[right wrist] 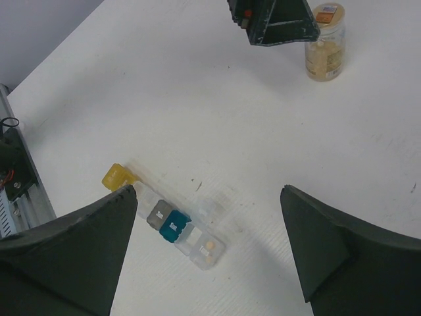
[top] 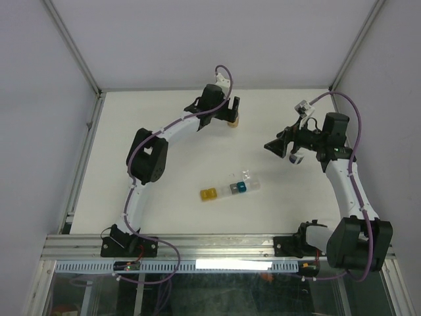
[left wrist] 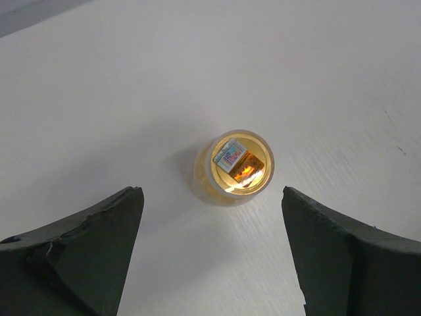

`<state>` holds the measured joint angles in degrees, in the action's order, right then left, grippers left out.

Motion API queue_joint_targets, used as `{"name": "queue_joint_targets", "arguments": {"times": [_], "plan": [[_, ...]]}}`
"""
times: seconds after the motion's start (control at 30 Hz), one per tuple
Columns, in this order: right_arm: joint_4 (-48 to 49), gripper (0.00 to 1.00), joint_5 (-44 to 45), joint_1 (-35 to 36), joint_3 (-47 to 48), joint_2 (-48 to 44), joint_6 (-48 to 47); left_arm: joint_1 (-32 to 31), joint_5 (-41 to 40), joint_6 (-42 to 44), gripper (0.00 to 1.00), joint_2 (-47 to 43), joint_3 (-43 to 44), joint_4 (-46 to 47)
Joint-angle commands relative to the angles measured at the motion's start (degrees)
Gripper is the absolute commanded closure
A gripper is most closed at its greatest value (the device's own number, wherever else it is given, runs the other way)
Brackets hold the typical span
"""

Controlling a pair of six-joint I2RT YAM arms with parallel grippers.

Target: Sort the pills into containers

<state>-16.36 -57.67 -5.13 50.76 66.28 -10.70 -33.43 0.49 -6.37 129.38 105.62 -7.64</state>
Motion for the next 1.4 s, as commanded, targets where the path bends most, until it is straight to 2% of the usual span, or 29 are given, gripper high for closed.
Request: {"name": "queue_joint_targets", "arguments": {"times": [0.0, 0.17, 0.3, 0.5, 0.6, 0.77, 0.87, 0.93, 1.0, 1.2, 1.37], "plan": [[2.8, 0.06, 0.4, -0.3, 0.5, -0.8, 0.9, -0.4, 1.0, 1.4, 0.12, 3.7, 9.5, -3.7], [3.0, 0.07, 0.3, -0.3, 0.4, -0.6, 1.1, -0.9, 1.0, 0.8, 0.15, 7.7, 14.1, -4.8], [3.0, 0.07, 0.4, -0.3, 0.4, -0.5, 1.1, -1.1, 1.5, 0.2, 0.25, 9.4, 15.2, -5.0], [3.2, 0.07, 0.2, -0.3, 0.3, -0.2, 1.1, -1.5, 2.4, -0.2, 0.31, 11.2, 17.0, -5.1], [3.2, 0.07, 0.3, -0.3, 0.2, -0.2, 1.0, -1.5, 3.1, -0.7, 0.38, 12.4, 18.4, -5.4], [3.1, 0.07, 0.2, -0.3, 0.0, -0.1, 0.4, -1.5, 4.0, -1.1, 0.74, 11.7, 18.6, -5.4], [2.4, 0.08, 0.1, -0.3, 0.0, -0.4, -1.2, -1.4, 5.0, -1.6, 0.88, 7.8, 16.9, -5.1], [2.1, 0.08, -0.6, -0.3, -0.3, -0.9, -3.5, -1.5, 6.3, -2.1, 0.96, 3.2, 13.0, -3.5], [2.0, 0.08, -3.6, -0.3, -1.1, -1.9, -6.7, -1.5, 8.3, -3.5, 1.00, -4.6, 6.6, 0.2], [0.4, 0.05, -11.5, -0.3, -3.0, -6.9, -15.1, -3.2, 14.2, -9.5, 1.00, -27.7, -21.4, 15.3], [-0.6, 0.00, -21.4, -0.2, -6.1, -13.4, -22.6, -6.8, 18.2, -18.9, 1.00, -44.8, -43.6, 32.7]]}}
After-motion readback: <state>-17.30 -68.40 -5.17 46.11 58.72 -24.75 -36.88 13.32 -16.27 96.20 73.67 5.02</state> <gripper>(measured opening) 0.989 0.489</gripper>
